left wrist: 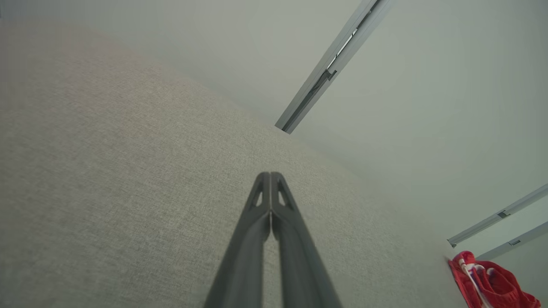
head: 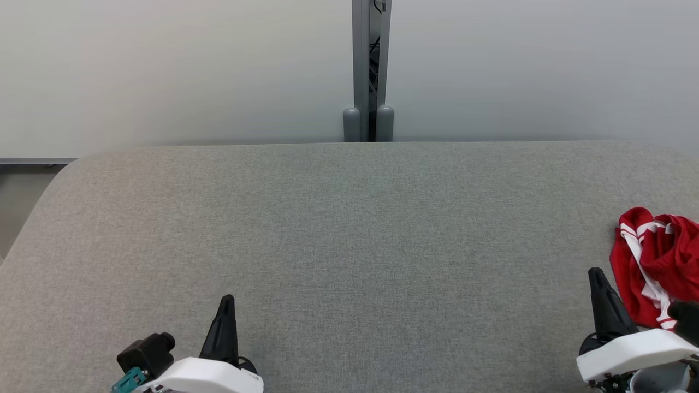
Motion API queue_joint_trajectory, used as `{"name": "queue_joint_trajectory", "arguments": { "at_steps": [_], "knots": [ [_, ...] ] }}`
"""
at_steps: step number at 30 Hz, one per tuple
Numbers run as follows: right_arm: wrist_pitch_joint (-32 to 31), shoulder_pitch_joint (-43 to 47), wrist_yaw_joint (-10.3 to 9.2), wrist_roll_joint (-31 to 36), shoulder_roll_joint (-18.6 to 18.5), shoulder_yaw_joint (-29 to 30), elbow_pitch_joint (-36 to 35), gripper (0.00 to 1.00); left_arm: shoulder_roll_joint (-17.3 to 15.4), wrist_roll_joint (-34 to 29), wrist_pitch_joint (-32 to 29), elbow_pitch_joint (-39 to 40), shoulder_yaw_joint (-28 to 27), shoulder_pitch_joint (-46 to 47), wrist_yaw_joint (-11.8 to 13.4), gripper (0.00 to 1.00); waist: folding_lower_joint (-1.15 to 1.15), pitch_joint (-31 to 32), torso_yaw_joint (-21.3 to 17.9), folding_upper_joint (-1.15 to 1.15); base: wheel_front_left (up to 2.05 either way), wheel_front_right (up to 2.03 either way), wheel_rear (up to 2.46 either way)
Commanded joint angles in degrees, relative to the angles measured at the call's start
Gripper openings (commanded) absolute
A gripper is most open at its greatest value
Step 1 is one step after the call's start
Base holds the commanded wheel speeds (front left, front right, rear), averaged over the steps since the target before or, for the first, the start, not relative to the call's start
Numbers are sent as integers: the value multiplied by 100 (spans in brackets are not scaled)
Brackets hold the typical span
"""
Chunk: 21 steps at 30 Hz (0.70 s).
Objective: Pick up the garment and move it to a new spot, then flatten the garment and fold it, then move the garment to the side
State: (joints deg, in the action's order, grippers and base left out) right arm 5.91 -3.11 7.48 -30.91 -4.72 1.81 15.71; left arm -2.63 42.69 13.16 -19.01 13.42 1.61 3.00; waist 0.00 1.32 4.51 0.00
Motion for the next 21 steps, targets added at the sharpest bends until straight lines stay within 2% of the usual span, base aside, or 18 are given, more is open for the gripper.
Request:
{"name": "queue_joint_trajectory", "arguments": {
  "at_steps": [1,21],
  "knots": [
    [-60,-147,1,-168,-23,110,-96,0,-10,157,3,59,16,218,-50,0,0,-1,-4,0,0,0,0],
    [-796,-174,1,-1759,25,955,-158,0,-16,1712,-121,-141,253,708,-327,0,0,-35,-91,0,0,0,0]
  ]
}}
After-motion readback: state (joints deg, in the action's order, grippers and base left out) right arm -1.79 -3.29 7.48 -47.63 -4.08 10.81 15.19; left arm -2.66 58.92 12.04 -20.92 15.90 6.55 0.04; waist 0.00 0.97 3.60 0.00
